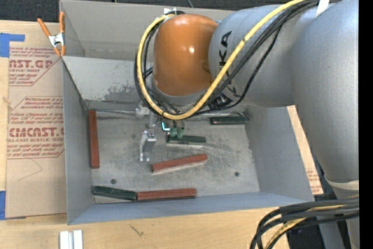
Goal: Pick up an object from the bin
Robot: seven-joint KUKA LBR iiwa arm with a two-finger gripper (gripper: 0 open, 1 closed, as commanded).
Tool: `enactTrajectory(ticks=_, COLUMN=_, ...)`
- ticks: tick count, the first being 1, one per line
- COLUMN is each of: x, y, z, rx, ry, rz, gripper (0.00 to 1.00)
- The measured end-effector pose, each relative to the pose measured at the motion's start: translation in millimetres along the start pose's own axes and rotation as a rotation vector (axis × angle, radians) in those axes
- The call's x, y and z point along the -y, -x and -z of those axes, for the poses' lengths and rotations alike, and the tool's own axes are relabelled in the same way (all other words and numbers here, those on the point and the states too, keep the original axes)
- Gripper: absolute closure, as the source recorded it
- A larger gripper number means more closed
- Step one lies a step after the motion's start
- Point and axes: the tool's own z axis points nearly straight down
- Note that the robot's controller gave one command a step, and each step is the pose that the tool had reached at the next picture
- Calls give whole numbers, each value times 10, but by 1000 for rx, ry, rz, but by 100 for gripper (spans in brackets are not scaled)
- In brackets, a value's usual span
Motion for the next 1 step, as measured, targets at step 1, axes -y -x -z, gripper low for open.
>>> enactTrajectory(ticks=1, x=7, y=20, z=39, rx=7, ry=1, rz=-1, gripper=0)
